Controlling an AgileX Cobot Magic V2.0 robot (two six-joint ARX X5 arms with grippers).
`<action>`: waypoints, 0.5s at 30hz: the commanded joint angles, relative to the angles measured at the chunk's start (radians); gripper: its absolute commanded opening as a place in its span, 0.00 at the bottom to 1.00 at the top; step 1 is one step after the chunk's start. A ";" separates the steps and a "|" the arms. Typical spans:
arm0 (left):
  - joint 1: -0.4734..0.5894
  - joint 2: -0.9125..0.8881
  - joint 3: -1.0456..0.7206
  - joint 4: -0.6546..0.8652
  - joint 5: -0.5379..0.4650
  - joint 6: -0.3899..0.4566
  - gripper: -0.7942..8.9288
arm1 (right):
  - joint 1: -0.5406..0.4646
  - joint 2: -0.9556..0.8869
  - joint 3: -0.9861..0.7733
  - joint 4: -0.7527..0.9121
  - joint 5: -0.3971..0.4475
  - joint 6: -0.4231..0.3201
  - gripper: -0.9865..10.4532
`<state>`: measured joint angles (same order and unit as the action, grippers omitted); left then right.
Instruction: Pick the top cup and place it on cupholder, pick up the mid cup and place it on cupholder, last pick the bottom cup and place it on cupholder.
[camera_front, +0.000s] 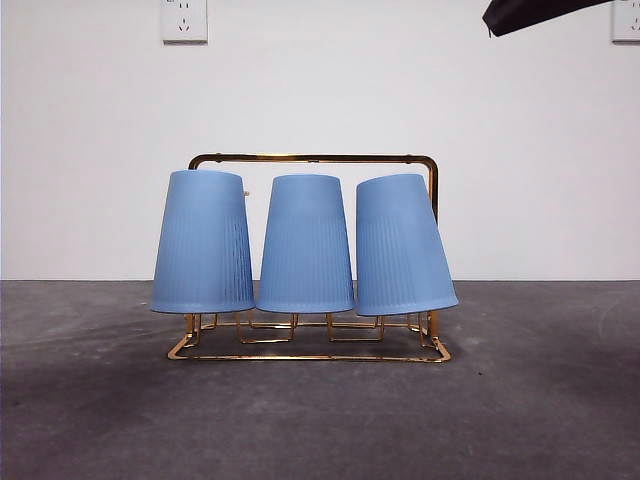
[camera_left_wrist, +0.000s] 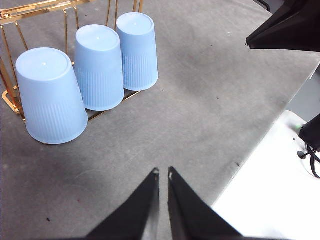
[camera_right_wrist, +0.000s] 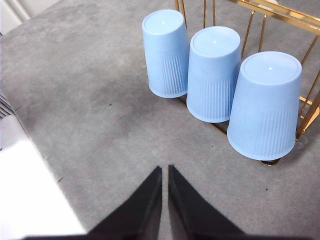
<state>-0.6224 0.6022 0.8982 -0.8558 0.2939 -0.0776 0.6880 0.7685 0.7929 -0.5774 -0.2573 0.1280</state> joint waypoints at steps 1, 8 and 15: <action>-0.007 0.005 0.010 0.011 0.002 -0.002 0.10 | 0.009 0.007 0.012 0.011 0.003 0.003 0.10; -0.007 0.005 0.010 0.011 0.002 -0.002 0.10 | 0.009 0.007 0.012 0.011 0.003 0.003 0.10; -0.005 -0.005 0.010 0.024 -0.014 0.011 0.10 | 0.009 0.007 0.012 0.011 0.003 0.003 0.10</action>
<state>-0.6224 0.5991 0.8982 -0.8474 0.2852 -0.0765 0.6880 0.7685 0.7929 -0.5774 -0.2573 0.1280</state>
